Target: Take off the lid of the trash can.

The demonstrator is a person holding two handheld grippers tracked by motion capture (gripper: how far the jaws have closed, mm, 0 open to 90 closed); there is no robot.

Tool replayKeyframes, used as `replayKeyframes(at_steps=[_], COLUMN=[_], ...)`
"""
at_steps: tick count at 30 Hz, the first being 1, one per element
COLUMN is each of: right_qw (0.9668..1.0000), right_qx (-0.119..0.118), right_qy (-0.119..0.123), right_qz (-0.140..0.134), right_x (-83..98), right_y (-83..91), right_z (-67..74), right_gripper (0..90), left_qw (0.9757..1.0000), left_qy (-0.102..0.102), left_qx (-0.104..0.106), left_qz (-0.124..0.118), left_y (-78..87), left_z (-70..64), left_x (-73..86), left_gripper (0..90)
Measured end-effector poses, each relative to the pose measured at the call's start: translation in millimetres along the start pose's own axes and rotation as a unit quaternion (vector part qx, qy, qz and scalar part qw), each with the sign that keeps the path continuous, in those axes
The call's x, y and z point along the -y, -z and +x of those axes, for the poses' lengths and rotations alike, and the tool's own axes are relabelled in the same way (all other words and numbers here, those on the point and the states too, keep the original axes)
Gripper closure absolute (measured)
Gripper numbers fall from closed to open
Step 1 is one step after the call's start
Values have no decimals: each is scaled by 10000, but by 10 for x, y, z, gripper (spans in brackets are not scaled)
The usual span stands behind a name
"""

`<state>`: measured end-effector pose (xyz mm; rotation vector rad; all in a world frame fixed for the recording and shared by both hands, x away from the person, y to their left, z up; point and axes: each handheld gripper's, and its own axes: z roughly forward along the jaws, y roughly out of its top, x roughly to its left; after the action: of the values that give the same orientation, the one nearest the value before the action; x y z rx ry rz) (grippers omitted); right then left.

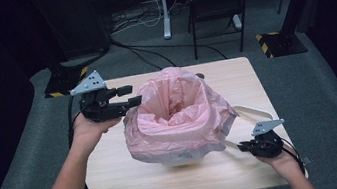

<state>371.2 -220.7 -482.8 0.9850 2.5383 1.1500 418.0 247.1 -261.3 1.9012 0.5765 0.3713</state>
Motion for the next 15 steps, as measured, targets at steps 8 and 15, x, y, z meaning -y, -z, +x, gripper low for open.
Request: replayKeyframes(at_steps=[8,15], right_qw=[9998,9996], right_qx=[66,98], right_qy=[36,44], right_qz=[195,278], right_x=[9,-5], right_y=[-45,-75], right_z=[5,26], right_gripper=[822,756], left_qw=[10000,10000], left_qy=[38,9], left_qx=[35,38], left_qz=[-7,49], left_y=[2,-12], left_z=[-2,-18], left_x=[6,12], left_gripper=[458,455])
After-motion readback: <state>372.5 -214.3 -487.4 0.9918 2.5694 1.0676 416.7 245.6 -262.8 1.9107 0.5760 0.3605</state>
